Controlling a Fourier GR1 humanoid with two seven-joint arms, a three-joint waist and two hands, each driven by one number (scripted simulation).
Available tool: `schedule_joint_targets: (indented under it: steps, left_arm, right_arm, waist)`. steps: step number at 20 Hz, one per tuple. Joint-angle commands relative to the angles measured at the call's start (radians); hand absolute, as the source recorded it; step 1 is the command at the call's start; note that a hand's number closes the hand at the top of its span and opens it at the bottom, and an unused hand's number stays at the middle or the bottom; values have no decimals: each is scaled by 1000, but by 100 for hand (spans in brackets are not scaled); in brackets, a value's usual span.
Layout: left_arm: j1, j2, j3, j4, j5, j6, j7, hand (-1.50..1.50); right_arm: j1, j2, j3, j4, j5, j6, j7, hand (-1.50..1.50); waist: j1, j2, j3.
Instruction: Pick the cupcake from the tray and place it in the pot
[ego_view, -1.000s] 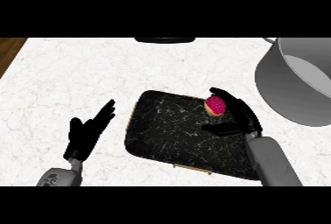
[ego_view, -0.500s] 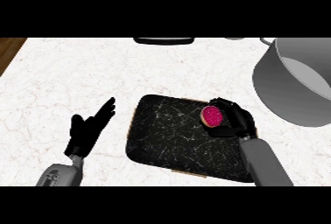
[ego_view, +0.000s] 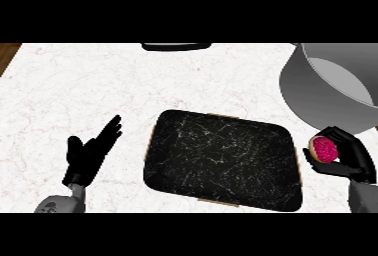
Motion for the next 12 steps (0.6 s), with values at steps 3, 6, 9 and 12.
schedule_joint_targets:
  steps: [3, 6, 9, 12]
  left_arm:
    - [21, 5, -9, -39, -5, -1, 9, 0]
    - [-5, -29, -33, 33, -38, 3, -48, 0]
    - [-29, -42, -41, 10, -41, 10, -2, 0]
    - [-26, -18, -17, -40, -17, -16, 47, 0]
  right_arm:
    - [177, -332, -237, 132, -92, 108, -182, 150]
    - [173, -388, -293, 280, -113, 167, -283, 150]
    - [153, -433, -287, 398, -47, 115, -394, 150]
    - [84, -474, -273, 434, -15, 62, -386, 150]
  waist:
    - [12, 14, 10]
    - [44, 18, 6]
    - [60, 17, 7]
    - [64, 13, 5]
